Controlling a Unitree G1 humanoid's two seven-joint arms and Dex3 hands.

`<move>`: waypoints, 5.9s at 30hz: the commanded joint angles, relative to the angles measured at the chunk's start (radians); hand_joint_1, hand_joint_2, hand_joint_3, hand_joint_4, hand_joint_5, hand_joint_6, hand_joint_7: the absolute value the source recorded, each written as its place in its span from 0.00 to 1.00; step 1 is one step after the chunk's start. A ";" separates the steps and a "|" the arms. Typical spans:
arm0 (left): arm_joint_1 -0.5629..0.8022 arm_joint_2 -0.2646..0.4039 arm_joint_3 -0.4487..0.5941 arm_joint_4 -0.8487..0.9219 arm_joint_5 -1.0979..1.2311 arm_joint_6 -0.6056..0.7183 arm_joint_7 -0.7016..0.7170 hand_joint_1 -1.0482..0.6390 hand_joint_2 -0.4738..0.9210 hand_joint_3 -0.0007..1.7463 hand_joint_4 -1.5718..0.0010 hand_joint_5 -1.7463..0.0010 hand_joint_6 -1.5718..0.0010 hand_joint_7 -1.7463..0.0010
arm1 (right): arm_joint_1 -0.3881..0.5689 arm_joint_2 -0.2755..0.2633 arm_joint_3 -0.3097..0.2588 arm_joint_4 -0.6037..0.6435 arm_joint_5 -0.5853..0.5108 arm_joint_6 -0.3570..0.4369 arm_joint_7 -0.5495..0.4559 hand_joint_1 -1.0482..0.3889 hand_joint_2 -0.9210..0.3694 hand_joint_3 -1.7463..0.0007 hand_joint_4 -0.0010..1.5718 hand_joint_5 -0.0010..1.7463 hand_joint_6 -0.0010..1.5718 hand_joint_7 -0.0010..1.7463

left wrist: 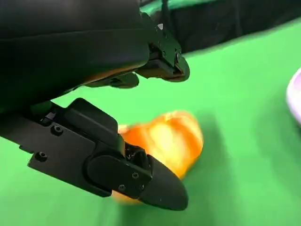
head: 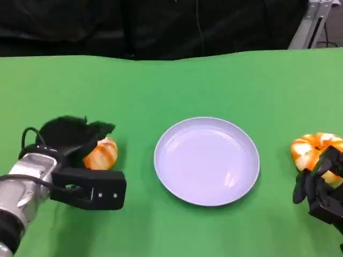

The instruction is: Grasp the bread from the table and place it into the plate.

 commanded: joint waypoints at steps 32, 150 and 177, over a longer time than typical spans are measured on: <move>-0.113 -0.058 -0.127 0.364 -0.179 -0.018 0.101 0.22 1.00 0.03 0.70 0.97 0.73 0.98 | 0.021 -0.014 -0.008 -0.034 0.001 -0.006 -0.006 0.72 0.39 0.16 0.59 1.00 0.50 0.97; 0.390 -0.214 0.664 -0.176 -1.679 0.480 -1.128 0.53 0.73 0.63 0.46 0.00 0.44 0.18 | 0.023 -0.019 -0.007 -0.068 0.017 0.023 -0.026 0.71 0.37 0.18 0.59 1.00 0.49 0.98; 0.312 -0.225 0.739 0.004 -1.575 0.462 -1.223 0.53 0.73 0.59 0.49 0.00 0.45 0.18 | 0.028 -0.016 -0.005 -0.067 0.011 0.007 -0.020 0.70 0.37 0.18 0.59 1.00 0.49 0.98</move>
